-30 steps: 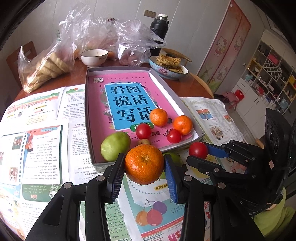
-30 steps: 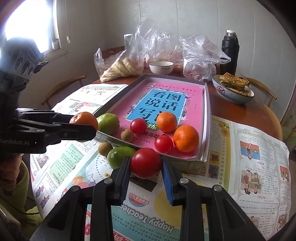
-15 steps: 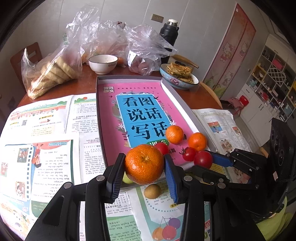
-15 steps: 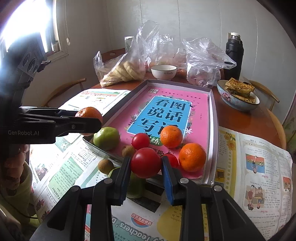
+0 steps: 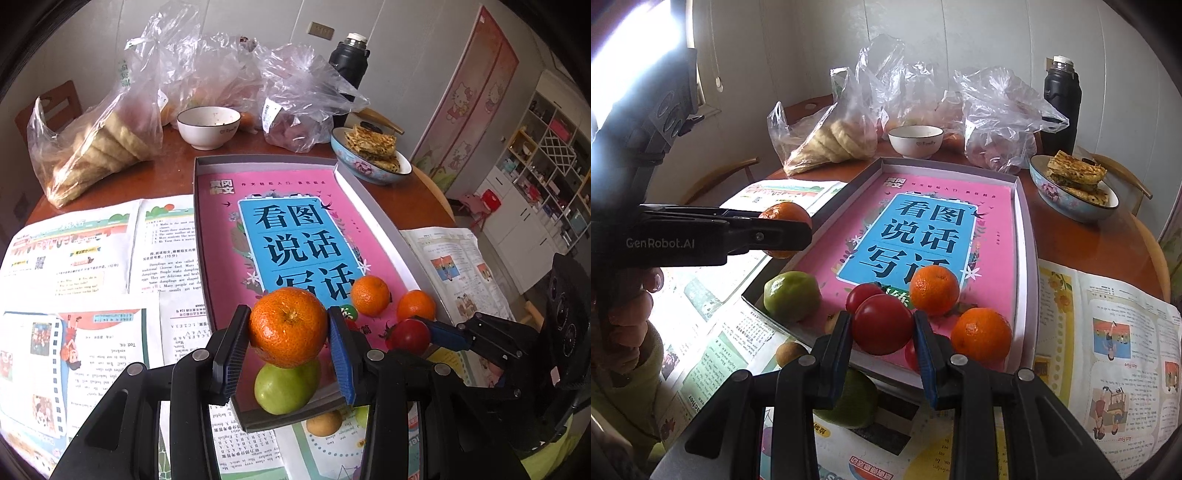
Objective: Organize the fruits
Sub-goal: 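Lift the mandarin and tomato with both tools and carry them over the tray, then lower the mandarin and tomato into the tray and open both tools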
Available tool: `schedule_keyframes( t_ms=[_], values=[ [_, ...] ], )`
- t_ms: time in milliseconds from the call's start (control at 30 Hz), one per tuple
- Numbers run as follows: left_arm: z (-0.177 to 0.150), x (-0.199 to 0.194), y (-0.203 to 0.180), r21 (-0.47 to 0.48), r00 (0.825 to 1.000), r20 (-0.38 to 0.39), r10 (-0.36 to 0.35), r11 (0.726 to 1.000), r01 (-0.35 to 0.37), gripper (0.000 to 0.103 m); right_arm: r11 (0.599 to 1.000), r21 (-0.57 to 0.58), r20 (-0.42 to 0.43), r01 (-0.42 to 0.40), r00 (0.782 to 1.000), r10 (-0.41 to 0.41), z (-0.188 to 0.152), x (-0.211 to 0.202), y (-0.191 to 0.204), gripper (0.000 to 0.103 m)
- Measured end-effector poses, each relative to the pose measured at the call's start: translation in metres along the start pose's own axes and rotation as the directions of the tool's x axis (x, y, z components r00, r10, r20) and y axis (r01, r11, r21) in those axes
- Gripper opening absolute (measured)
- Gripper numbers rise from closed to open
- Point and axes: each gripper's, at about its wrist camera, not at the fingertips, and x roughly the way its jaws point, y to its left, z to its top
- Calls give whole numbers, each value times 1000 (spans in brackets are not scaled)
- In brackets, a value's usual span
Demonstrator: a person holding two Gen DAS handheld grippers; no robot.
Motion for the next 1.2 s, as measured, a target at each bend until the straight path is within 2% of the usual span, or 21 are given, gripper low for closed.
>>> schedule_keyframes(
  t_ms=[533, 1200],
  values=[
    [7, 36, 9, -9, 997, -75, 9, 1000, -9, 43, 1000, 0, -38, -8, 999, 8, 5, 17, 2, 33],
    [3, 56, 7, 1, 992, -121, 17, 1000, -17, 43, 1000, -13, -67, -28, 997, 28, 0, 25, 8, 33]
  ],
)
